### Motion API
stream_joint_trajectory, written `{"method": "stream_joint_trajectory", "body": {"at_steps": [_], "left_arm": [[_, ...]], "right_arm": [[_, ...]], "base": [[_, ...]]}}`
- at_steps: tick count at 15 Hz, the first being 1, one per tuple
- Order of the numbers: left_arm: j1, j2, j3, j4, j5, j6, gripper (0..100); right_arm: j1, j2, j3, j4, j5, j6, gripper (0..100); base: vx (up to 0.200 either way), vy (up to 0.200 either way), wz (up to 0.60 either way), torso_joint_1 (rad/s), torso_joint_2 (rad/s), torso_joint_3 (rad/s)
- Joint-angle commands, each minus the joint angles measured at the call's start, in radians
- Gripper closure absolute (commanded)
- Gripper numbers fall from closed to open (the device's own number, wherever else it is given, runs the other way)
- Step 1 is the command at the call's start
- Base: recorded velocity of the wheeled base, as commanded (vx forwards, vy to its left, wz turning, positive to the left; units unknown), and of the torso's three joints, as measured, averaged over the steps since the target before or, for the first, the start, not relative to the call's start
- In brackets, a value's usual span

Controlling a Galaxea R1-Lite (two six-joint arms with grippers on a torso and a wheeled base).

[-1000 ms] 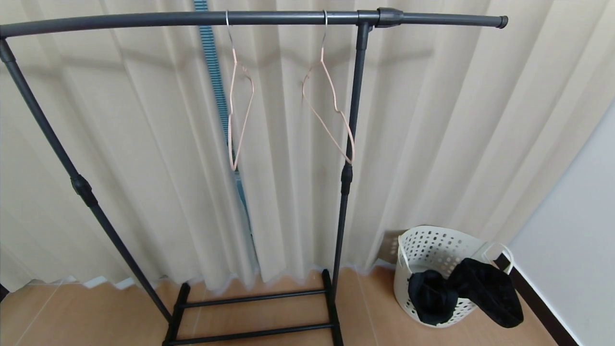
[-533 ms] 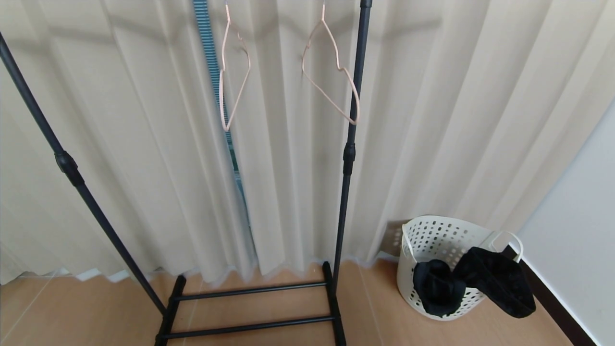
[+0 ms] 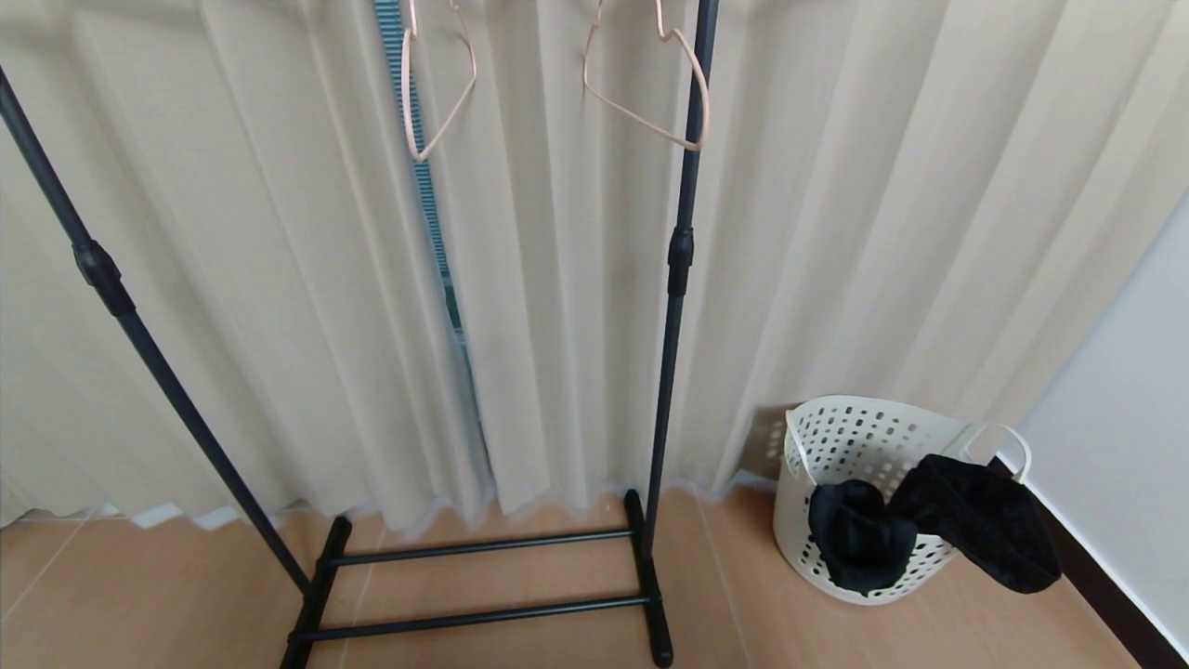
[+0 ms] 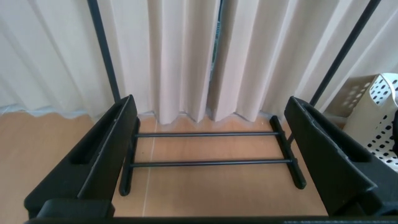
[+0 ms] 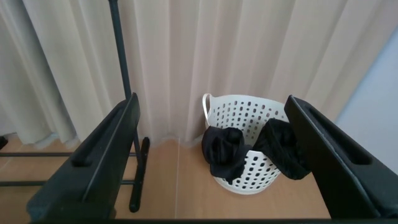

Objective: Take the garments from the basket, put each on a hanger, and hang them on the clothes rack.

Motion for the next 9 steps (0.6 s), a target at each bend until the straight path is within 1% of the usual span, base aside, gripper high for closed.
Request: {"method": "stream_joint_trajectory", "body": {"at_steps": [1,4,9], "left_arm": [[0.0,0.001,0.0,-0.001,0.0,0.0,0],[0.0,0.001,0.0,-0.001,0.0,0.0,0],[0.0,0.001,0.0,-0.001,0.0,0.0,0]], "right_arm": [[0.0,0.001,0.0,-0.001,0.0,0.0,0],[0.0,0.001,0.0,-0.001,0.001,-0.002,0],[0.0,0.001,0.0,-0.001,0.001,-0.002,0]], "base": [[0.0,0.0,0.0,-0.007,0.09,0.076],[0.0,0.0,0.0,0.0,0.0,0.0],[0.0,0.0,-0.6,0.001,0.0,0.002]]}}
